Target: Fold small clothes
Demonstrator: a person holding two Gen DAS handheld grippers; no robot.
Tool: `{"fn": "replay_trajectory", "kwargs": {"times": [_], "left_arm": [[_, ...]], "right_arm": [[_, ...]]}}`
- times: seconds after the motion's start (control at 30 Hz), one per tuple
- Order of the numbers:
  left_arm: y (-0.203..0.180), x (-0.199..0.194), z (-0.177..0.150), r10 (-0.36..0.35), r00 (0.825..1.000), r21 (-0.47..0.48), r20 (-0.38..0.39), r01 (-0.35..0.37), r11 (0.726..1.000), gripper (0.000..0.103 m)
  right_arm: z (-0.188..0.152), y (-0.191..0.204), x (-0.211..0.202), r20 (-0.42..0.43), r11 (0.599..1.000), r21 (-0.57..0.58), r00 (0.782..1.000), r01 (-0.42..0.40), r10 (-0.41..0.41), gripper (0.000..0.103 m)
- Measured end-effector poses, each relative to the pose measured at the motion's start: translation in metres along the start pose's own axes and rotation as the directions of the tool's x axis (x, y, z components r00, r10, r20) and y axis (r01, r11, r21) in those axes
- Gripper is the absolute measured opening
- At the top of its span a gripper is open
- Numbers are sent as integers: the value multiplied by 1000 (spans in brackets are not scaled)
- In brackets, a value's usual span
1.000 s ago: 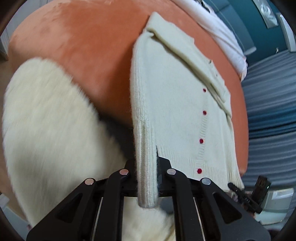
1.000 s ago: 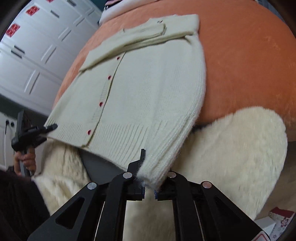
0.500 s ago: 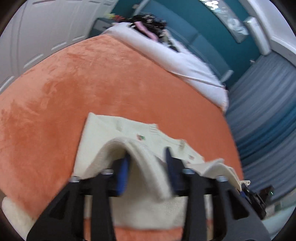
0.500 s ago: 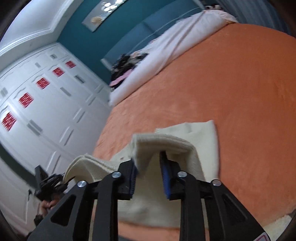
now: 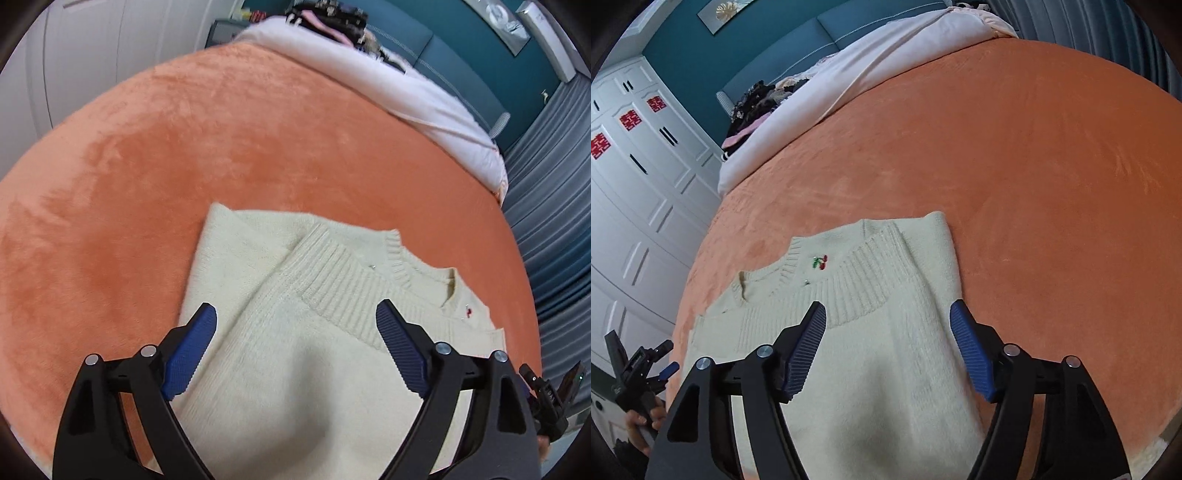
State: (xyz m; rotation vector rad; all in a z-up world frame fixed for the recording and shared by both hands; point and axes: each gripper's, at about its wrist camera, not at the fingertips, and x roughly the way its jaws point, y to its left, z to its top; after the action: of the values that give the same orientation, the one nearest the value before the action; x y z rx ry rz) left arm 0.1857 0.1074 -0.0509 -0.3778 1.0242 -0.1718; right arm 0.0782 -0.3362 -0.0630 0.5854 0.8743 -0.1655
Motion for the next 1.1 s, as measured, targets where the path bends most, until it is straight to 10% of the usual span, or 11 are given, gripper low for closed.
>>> {"fn": "replay_trajectory", "kwargs": {"times": [0.13,0.2,0.5,0.73,1.1], "left_arm": [[-2,21,2,-1,998,11,-56,2,1000,35],[-3,20,2,-20,998,32,-57,22,999,11],[-35,-69,55,-125,974,59,189,116,992,9],[-2,50,31,111,992,33,-56,-109,993,9],[-30,-37,-9,58,991,51,123,-65,997,14]], "right_arm": [[-4,9,18,-67,997,-69,998,-15,11,53],[-8,19,17,-85,989,-149,996,-9,-4,11],[60,39,-89,246,974,-124,945,-188,214,8],[27,-25,60,-92,999,-9,994,50,-50,8],[-4,52,-42,66,985,-120,989,-127,135,16]]}}
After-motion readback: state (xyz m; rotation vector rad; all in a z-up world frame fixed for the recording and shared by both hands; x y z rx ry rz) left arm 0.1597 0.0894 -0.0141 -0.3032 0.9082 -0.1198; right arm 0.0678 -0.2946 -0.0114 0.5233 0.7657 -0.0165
